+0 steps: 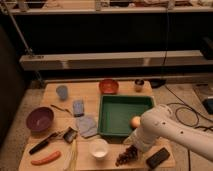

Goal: Place grapes in red bowl

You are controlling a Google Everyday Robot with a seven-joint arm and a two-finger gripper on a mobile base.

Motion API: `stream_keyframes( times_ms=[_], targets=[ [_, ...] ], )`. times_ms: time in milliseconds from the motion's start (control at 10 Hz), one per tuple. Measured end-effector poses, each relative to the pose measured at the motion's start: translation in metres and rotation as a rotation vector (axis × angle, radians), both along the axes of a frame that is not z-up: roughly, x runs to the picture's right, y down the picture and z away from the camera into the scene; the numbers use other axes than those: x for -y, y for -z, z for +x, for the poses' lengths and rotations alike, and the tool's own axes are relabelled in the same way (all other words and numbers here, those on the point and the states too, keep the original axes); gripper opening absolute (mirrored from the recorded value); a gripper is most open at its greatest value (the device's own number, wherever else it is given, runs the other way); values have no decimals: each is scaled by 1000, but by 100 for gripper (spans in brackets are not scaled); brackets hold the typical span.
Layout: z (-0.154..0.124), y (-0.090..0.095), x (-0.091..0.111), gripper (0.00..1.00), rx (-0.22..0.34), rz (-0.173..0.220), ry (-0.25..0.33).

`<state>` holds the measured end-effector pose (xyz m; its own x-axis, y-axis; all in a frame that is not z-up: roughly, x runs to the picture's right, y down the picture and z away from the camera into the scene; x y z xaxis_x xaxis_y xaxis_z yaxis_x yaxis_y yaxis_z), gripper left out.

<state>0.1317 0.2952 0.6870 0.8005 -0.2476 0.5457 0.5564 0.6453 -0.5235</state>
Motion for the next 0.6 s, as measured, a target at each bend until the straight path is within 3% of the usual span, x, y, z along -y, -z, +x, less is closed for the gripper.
stream_keyframes(
  times_ms=[600],
  targets=[
    [1, -14, -14, 65, -56, 23, 16]
  ],
)
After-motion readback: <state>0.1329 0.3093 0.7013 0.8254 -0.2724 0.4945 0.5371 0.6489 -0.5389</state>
